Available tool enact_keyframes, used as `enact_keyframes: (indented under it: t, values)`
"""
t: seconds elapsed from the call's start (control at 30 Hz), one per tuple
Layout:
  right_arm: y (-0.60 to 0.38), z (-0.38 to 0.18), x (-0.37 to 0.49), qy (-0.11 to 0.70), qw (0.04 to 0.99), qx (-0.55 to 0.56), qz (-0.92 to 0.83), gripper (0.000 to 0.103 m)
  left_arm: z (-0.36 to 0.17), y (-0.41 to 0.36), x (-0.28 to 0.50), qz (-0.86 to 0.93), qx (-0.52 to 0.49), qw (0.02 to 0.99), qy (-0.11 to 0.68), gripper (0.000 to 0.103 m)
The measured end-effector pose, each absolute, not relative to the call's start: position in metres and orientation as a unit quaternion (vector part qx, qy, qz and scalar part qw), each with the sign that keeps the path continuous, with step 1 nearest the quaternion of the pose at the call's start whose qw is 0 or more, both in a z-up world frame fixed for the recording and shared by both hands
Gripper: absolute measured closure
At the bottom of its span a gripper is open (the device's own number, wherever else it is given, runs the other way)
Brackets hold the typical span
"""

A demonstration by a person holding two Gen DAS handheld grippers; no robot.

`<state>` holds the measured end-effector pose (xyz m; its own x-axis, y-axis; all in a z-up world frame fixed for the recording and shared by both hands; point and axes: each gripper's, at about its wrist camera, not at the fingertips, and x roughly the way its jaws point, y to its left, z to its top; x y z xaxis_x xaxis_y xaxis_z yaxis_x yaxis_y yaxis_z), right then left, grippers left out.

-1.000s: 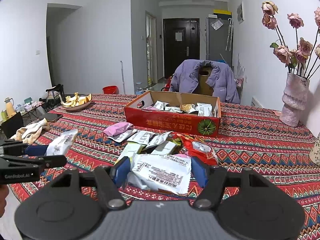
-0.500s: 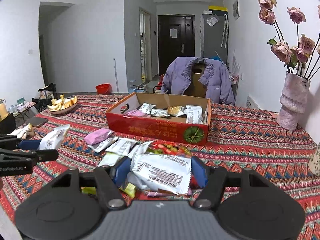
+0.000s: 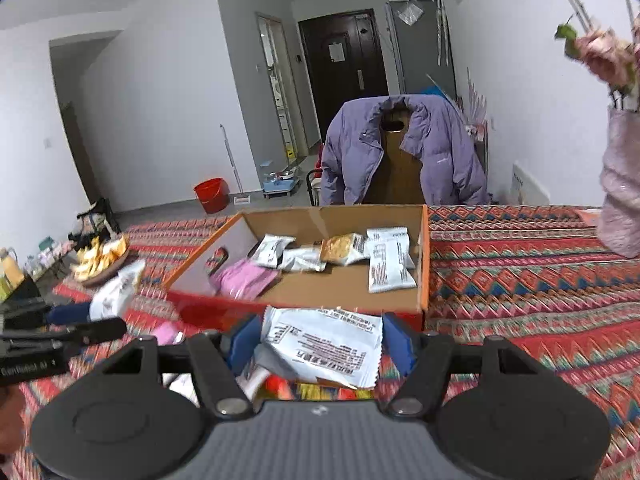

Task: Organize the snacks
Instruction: 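Carry both white packets over the box and open both tools, then move both open tools back toward the snack pile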

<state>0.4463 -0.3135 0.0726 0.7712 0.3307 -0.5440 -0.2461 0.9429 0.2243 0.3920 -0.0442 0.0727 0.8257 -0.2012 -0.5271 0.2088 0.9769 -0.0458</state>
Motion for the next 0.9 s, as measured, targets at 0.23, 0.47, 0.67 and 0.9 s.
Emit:
enact_keyframes:
  t: [0.23, 0.47, 0.67, 0.9]
  values:
    - [-0.288, 0.049, 0.558, 0.33, 0.927, 0.087, 0.154, 0.037, 0.066, -0.05, 0.488, -0.102, 0.007, 0.952, 0.29, 0.053]
    - [-0.269, 0.016, 0.646, 0.384, 0.909, 0.106, 0.127, 0.036, 0.038, -0.066, 0.585, -0.101, -0.001, 0.938, 0.331, 0.052]
    - [-0.272, -0.002, 0.684, 0.416, 0.884, 0.177, 0.119, 0.022, 0.011, -0.061, 0.634, -0.115, -0.043, 0.913, 0.388, 0.032]
    - [-0.269, 0.006, 0.681, 0.41, 0.892, 0.152, 0.111, 0.019, 0.021, -0.06, 0.622, -0.131, -0.013, 0.923, 0.361, 0.019]
